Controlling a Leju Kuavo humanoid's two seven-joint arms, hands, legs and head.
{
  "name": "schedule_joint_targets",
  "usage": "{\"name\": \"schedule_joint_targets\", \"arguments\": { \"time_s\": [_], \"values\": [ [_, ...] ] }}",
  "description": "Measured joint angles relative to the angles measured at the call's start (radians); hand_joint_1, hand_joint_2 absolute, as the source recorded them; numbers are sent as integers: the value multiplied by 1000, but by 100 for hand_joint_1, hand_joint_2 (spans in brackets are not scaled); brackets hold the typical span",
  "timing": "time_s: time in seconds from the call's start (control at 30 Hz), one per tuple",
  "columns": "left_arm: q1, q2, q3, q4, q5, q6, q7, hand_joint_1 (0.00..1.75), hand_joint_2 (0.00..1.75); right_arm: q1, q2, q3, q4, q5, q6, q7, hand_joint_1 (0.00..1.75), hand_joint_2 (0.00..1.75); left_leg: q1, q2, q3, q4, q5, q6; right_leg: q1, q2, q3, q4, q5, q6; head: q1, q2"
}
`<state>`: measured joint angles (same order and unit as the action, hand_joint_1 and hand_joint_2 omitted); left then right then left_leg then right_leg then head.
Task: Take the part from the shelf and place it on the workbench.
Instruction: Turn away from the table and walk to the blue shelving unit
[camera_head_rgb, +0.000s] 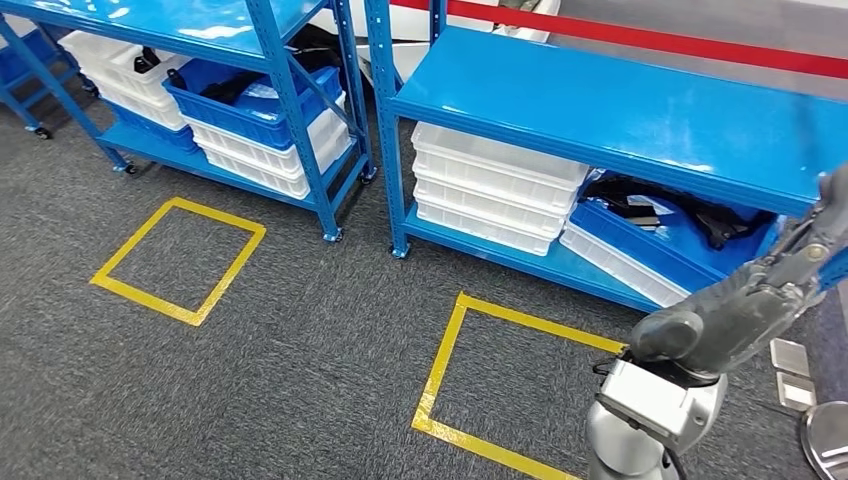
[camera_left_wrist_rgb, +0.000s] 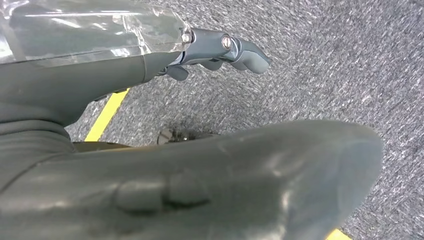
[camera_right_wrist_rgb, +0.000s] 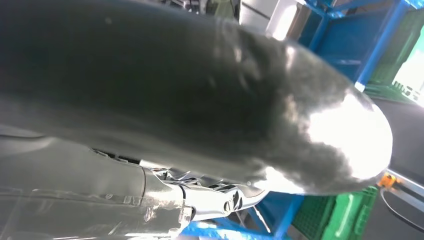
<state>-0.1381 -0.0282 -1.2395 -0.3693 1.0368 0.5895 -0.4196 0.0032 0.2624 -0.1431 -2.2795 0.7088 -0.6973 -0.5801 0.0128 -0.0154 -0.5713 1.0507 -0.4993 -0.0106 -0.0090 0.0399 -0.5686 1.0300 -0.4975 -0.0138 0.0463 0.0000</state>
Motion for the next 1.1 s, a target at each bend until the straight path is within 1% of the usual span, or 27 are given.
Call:
{"name": "schedule_joint_targets", "arguments": {
  "time_s": [0.03,0.1,0.17,0.2,0.27,0.3,0.33,0.37,0.4,0.43,0.47,0.5,0.53,0.6,0.67,0.7,0.73,0.8,0.83,0.87,0.9,0.93,0.97,1.0,1.03,1.07,1.1],
  "values": [
    [0,0,0,0,2,1,2,0,0,0,0,0,0,0,0,0,0,0,-2,-5,7,-22,2,2,0,3,-2,0,0,4,-1,0],
    [-1,0,0,0,4,2,4,0,0,-1,0,0,0,-1,0,1,0,0,-3,-2,9,-29,3,7,-1,8,-3,0,0,15,-1,0],
    [-2,-1,0,0,6,4,5,0,0,-3,0,0,0,-2,0,1,0,0,2,6,12,-38,9,18,-2,-4,-11,23,-19,26,3,0],
    [-2,-1,0,0,6,5,5,0,0,-4,0,0,0,-2,0,1,0,0,5,12,13,-43,11,23,-2,-13,-28,61,-44,30,7,0],
    [0,-2,1,0,7,6,5,0,0,-4,0,0,0,-2,0,1,0,0,5,23,12,-43,11,27,-5,-27,-84,181,-106,39,16,0],
    [0,-2,1,0,8,7,5,0,0,-4,0,0,0,-3,0,1,0,0,5,29,12,-43,11,28,-6,-28,-110,236,-125,42,18,0],
    [1,-2,1,0,8,7,5,0,0,-3,0,0,0,-3,0,1,0,0,5,34,12,-42,10,28,-8,-30,-123,262,-125,45,19,0],
    [1,-2,1,0,9,8,5,0,0,-3,0,0,1,-3,0,1,0,0,6,38,13,-41,9,26,-10,-32,-118,251,-107,47,19,0],
    [0,-2,0,0,9,8,5,0,0,-3,0,0,1,-3,0,1,0,0,7,42,15,-40,6,24,-13,-37,-96,204,-73,49,20,0],
    [0,-2,1,0,8,8,4,0,0,-4,0,0,1,-3,0,1,0,0,8,46,16,-37,3,19,-14,-50,-64,136,-40,50,22,0],
    [0,-2,1,0,8,9,2,0,0,-4,0,0,1,-3,0,1,0,0,6,49,17,-32,-1,13,-13,-62,-36,75,-17,49,24,0],
    [0,-2,1,0,9,10,-1,0,0,-4,0,0,1,-4,0,0,0,0,4,52,17,-29,-4,7,-12,-71,-19,33,-5,44,25,0],
    [1,-2,1,0,9,11,-4,0,0,-4,0,0,1,-4,0,0,0,0,1,55,17,-27,-6,2,-10,-75,-12,14,-4,38,24,0],
    [0,-2,1,0,9,11,-9,0,0,-3,0,0,1,-6,0,-3,0,0,0,64,20,-29,-7,-8,-6,-64,-15,12,-4,21,19,0],
    [0,-2,1,0,8,9,-11,0,0,-3,0,0,1,-6,0,-4,0,0,4,59,19,-10,-26,-18,-7,-54,-14,8,-1,7,15,0],
    [0,-2,1,0,8,8,-12,0,0,-4,0,0,1,-6,0,-4,0,0,5,50,6,27,-50,-22,-8,-50,-12,6,0,1,11,0],
    [0,-2,0,0,7,8,-13,0,0,-4,0,0,1,-5,0,-4,0,0,6,39,-18,84,-82,-25,-8,-46,-12,6,1,-3,8,0],
    [3,-2,0,0,7,8,-14,0,0,-3,0,0,1,-4,0,-4,0,0,4,29,-81,216,-138,-25,-4,-35,-12,6,1,-8,3,0],
    [5,-2,0,0,8,8,-14,0,0,-3,0,0,1,-4,0,-4,0,0,3,27,-101,253,-144,-23,-2,-27,-12,7,0,-9,3,0],
    [6,-2,0,0,8,8,-14,0,0,-3,0,0,1,-4,0,-4,0,0,1,26,-105,254,-130,-18,0,-19,-10,7,0,-9,2,0],
    [6,-2,0,0,8,8,-14,0,0,-3,0,0,1,-3,0,-4,0,0,-1,23,-91,218,-99,-12,2,-11,-8,7,0,-9,2,0],
    [6,-2,0,0,8,8,-14,0,0,-3,0,0,1,-3,0,-4,0,0,-5,14,-64,152,-59,-2,3,-3,-6,7,-1,-9,1,0],
    [5,-2,0,0,8,8,-14,0,0,-3,0,0,1,-3,0,-4,0,0,-7,-3,-36,86,-27,8,5,4,-5,7,-2,-8,1,0],
    [5,-1,0,0,9,7,-14,0,0,-3,0,0,1,-2,0,-3,0,0,-9,-19,-15,30,-6,16,6,11,-6,9,-2,-6,1,0],
    [5,-1,0,0,9,7,-13,0,0,-2,0,0,1,-2,0,0,0,0,-12,-31,-3,-3,3,20,5,17,-9,10,-2,-4,2,0],
    [5,0,0,0,10,7,-13,0,0,-1,0,0,1,-2,0,5,0,0,-14,-37,-1,-15,1,22,2,24,-12,10,-2,1,2,0],
    [5,0,0,0,11,7,-13,0,0,1,-1,0,1,-1,0,12,0,0,-15,-32,1,-22,2,22,0,31,-14,8,0,6,1,0]
  ]
}}
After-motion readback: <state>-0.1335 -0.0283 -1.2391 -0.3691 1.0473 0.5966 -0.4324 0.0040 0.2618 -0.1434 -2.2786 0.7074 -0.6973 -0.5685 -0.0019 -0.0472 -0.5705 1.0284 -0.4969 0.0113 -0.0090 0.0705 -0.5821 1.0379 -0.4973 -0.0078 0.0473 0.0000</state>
